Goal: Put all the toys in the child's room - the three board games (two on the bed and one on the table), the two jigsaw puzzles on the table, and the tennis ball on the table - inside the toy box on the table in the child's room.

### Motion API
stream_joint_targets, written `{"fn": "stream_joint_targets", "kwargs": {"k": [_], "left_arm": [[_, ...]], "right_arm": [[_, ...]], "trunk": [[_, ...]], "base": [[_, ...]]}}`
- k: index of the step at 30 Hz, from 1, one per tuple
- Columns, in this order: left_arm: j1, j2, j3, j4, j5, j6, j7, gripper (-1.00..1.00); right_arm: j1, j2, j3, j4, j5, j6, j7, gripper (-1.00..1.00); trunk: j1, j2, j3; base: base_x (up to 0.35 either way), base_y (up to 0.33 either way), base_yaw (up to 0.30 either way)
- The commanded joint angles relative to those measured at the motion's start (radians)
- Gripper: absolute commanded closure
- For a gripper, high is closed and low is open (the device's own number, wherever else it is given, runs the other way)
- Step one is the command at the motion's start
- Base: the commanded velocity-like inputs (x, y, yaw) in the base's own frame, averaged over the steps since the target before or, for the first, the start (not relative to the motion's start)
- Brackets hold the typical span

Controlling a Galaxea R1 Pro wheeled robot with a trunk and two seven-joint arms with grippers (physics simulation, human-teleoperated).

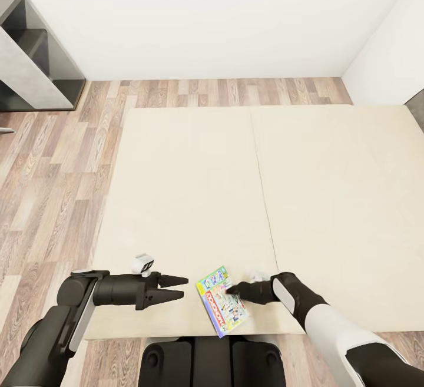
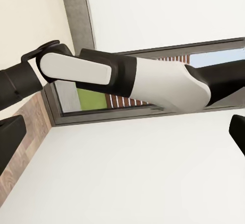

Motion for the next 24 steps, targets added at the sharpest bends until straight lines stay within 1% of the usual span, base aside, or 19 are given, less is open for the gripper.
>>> {"fn": "stream_joint_targets", "kwargs": {"k": [1, 4, 8, 13, 24], "left_arm": [[0.000, 0.000, 0.000, 0.000, 0.000, 0.010, -0.004, -1.00], [0.000, -0.001, 0.000, 0.000, 0.000, 0.010, -0.004, -1.00], [0.000, 0.002, 0.000, 0.000, -0.001, 0.010, -0.004, -1.00], [0.000, 0.004, 0.002, 0.000, 0.001, 0.011, -0.004, -1.00], [0.000, 0.004, 0.002, 0.001, 0.002, 0.011, -0.004, -1.00]], "right_arm": [[0.000, -0.002, 0.004, -0.003, -0.002, 0.002, 0.001, -1.00], [0.000, -0.004, 0.003, -0.005, -0.001, -0.002, 0.001, -1.00], [-0.001, 0.000, 0.007, -0.007, -0.001, -0.031, -0.001, -1.00], [-0.001, 0.000, 0.006, -0.007, -0.001, -0.051, -0.002, -1.00], [-0.001, -0.002, -0.004, -0.007, -0.001, -0.055, -0.002, -1.00]], "trunk": [[0.001, -0.001, -0.001], [0.001, -0.001, -0.001], [0.001, -0.001, -0.001], [0.001, -0.001, -0.001], [0.001, -0.001, -0.001]], "base": [[0.000, 0.000, 0.000], [0.000, 0.000, 0.000], [0.000, 0.000, 0.000], [0.000, 0.000, 0.000], [0.000, 0.000, 0.000]]}}
